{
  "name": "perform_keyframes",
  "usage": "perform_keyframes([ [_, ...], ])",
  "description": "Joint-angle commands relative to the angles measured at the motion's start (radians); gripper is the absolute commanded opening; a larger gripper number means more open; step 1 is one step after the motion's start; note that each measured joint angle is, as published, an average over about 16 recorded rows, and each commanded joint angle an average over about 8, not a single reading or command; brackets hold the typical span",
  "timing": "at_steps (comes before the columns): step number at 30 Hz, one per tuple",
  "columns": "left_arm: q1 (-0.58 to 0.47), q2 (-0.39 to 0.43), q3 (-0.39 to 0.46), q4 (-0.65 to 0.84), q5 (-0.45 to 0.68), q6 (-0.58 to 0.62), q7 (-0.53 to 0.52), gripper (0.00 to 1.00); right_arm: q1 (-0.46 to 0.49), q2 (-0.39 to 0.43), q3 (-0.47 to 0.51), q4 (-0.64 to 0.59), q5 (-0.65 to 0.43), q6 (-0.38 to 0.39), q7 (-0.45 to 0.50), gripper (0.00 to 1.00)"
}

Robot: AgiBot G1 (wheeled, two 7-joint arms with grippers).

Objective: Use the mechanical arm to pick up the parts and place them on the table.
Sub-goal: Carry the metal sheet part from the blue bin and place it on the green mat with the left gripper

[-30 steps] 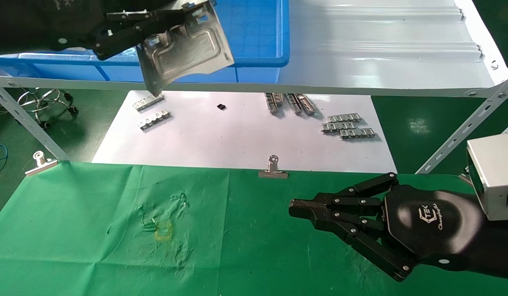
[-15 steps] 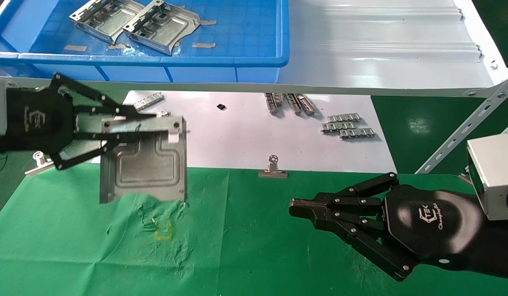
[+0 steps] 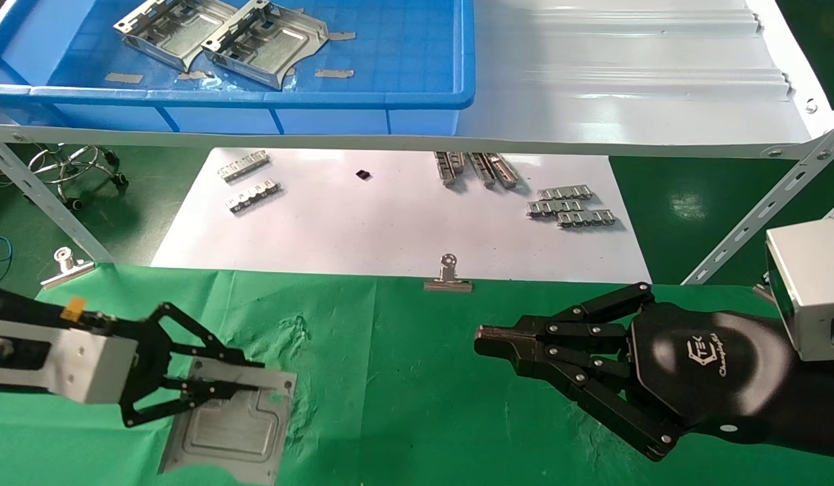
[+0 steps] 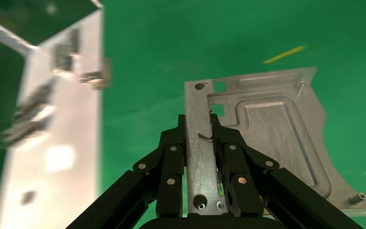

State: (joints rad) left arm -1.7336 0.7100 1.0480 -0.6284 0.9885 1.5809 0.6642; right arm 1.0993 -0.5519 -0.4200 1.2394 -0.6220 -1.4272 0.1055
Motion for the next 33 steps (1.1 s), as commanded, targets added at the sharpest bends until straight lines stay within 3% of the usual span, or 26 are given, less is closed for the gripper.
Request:
perform_keyframes([
  [1, 0.015, 0.024, 0.029, 0.029, 0.004, -0.001, 0.012, 0.00, 0.000, 0.000, 0.000, 0.000, 0.000, 0.000, 0.000, 0.00],
  [19, 0.026, 0.209, 0.062, 0.429, 0.015, -0.060, 0.195, 0.00, 0.000, 0.000, 0.000, 0.000, 0.000, 0.000, 0.000, 0.00],
  [21, 0.026, 0.223, 0.062, 0.457, 0.016, -0.069, 0.208, 0.03, 0.000, 0.000, 0.000, 0.000, 0.000, 0.000, 0.000, 0.00],
  [23, 0.026, 0.236, 0.063, 0.481, 0.018, -0.079, 0.221, 0.18, 0.000, 0.000, 0.000, 0.000, 0.000, 0.000, 0.000, 0.00],
  [29, 0.025, 0.261, 0.064, 0.531, 0.022, -0.099, 0.265, 0.89, 0.000, 0.000, 0.000, 0.000, 0.000, 0.000, 0.000, 0.00],
  [31, 0.025, 0.267, 0.064, 0.543, 0.022, -0.102, 0.278, 1.00, 0.000, 0.000, 0.000, 0.000, 0.000, 0.000, 0.000, 0.00],
  [33, 0.024, 0.271, 0.064, 0.552, 0.022, -0.103, 0.289, 1.00, 0.000, 0.000, 0.000, 0.000, 0.000, 0.000, 0.000, 0.00],
])
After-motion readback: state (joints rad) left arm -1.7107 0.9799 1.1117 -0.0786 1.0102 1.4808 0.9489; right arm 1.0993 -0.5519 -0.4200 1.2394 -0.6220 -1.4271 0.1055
